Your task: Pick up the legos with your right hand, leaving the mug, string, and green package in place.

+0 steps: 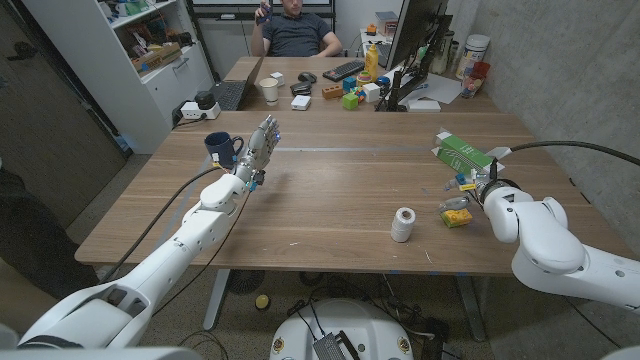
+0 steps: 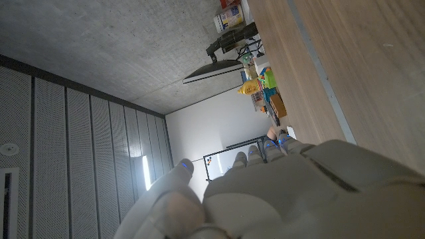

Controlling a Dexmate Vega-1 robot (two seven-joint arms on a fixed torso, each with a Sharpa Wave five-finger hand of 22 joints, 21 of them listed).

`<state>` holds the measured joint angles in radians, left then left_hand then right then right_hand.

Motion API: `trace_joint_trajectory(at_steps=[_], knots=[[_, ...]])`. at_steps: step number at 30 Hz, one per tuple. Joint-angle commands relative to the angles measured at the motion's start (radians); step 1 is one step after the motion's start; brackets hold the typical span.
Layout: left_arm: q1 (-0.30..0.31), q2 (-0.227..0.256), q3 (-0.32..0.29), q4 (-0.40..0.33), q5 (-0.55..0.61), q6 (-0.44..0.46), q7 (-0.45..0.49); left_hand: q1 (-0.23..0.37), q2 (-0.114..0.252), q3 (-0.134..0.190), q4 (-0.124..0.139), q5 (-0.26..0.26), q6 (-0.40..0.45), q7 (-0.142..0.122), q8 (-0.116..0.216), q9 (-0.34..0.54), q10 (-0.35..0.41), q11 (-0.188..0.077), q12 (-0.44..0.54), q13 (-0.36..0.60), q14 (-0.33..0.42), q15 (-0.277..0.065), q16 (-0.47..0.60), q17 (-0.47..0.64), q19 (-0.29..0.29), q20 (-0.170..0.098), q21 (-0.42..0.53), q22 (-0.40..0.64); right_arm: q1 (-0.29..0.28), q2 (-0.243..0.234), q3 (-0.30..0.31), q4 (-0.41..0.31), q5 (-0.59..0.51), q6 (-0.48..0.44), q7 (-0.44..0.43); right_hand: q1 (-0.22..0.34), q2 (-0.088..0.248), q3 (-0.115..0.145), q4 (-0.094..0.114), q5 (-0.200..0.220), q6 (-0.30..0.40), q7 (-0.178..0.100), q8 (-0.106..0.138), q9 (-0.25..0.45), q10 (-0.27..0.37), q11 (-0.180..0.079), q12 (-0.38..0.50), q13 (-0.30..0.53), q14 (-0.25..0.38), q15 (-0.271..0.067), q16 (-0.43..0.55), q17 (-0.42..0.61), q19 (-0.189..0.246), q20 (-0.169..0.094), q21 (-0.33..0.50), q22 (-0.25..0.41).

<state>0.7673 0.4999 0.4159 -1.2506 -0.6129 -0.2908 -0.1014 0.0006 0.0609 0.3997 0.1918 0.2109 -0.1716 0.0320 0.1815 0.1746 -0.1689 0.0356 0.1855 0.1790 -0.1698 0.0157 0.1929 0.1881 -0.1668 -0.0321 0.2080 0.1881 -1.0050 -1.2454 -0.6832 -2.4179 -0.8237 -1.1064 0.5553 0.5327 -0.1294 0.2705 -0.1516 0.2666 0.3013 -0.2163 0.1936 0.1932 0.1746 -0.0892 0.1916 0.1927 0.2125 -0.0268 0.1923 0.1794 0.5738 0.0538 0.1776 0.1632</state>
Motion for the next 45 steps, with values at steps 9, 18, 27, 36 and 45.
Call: trace_joint_trajectory(at_steps=[9, 18, 27, 36, 45], knots=[[-0.010, -0.003, 0.000, 0.014, -0.003, -0.003, -0.010, -0.005, 0.114, -0.007, 0.002, 0.007, -0.047, 0.005, 0.000, 0.002, -0.164, -0.001, 0.007, 0.004, -0.248, 0.001, 0.009, 0.002, -0.130, -0.012, 0.008, 0.006, 0.048, 0.030, -0.073, 0.023, -0.046, -0.036, 0.091, 0.012, -0.004, -0.011, 0.002, 0.013, -0.005, -0.004, -0.002, 0.004, -0.006, -0.002, 0.001, 0.006, 0.005, 0.010, 0.000, 0.003, -0.006, 0.007, 0.001, 0.001], [-0.009, -0.001, 0.001, 0.010, -0.002, 0.000, -0.008, -0.004, 0.114, -0.008, 0.002, 0.008, -0.047, 0.005, 0.001, 0.002, -0.162, -0.003, 0.008, 0.004, -0.247, 0.002, 0.009, 0.002, -0.130, -0.013, 0.008, 0.006, 0.061, 0.037, -0.079, 0.039, -0.030, -0.022, 0.109, 0.014, 0.004, -0.019, 0.011, 0.020, -0.012, -0.004, -0.004, 0.004, -0.027, 0.000, -0.003, 0.007, 0.001, 0.022, 0.002, 0.006, -0.010, 0.022, 0.002, 0.001], [-0.002, 0.002, -0.001, -0.001, 0.002, -0.001, 0.001, -0.004, 0.114, -0.009, 0.001, 0.008, -0.047, 0.005, 0.001, 0.001, -0.163, -0.003, 0.007, 0.004, -0.247, 0.003, 0.009, 0.002, -0.129, -0.012, 0.008, 0.006, 0.075, 0.039, -0.080, 0.052, -0.009, 0.001, 0.117, 0.018, 0.016, -0.026, 0.018, 0.025, -0.008, -0.004, 0.000, 0.004, -0.046, 0.000, -0.005, 0.007, 0.000, 0.037, 0.003, 0.008, -0.001, 0.030, 0.005, 0.001], [0.001, 0.004, -0.001, -0.008, 0.002, 0.002, 0.004, -0.004, 0.115, -0.009, 0.001, 0.008, -0.045, 0.005, 0.001, 0.001, -0.161, -0.002, 0.008, 0.004, -0.244, 0.004, 0.010, 0.002, -0.126, -0.012, 0.010, 0.006, 0.092, 0.043, -0.089, 0.060, -0.004, 0.012, 0.140, 0.012, 0.021, -0.037, 0.028, 0.027, -0.017, -0.004, -0.003, 0.004, -0.052, 0.003, -0.001, 0.007, 0.004, 0.045, 0.006, 0.009, 0.017, 0.048, 0.011, 0.001], [0.005, 0.006, -0.002, -0.012, 0.003, -0.001, 0.007, -0.004, 0.115, -0.010, 0.001, 0.009, -0.044, 0.003, 0.001, 0.001, -0.162, -0.003, 0.008, 0.004, -0.245, 0.004, 0.010, 0.002, -0.127, -0.012, 0.009, 0.006, 0.095, 0.043, -0.090, 0.063, -0.006, 0.016, 0.141, 0.047, 0.047, -0.041, 0.026, 0.037, 0.018, -0.004, 0.011, 0.005, -0.006, 0.008, 0.017, 0.006, 0.056, 0.040, 0.020, 0.008, 0.101, 0.025, 0.027, 0.001]])
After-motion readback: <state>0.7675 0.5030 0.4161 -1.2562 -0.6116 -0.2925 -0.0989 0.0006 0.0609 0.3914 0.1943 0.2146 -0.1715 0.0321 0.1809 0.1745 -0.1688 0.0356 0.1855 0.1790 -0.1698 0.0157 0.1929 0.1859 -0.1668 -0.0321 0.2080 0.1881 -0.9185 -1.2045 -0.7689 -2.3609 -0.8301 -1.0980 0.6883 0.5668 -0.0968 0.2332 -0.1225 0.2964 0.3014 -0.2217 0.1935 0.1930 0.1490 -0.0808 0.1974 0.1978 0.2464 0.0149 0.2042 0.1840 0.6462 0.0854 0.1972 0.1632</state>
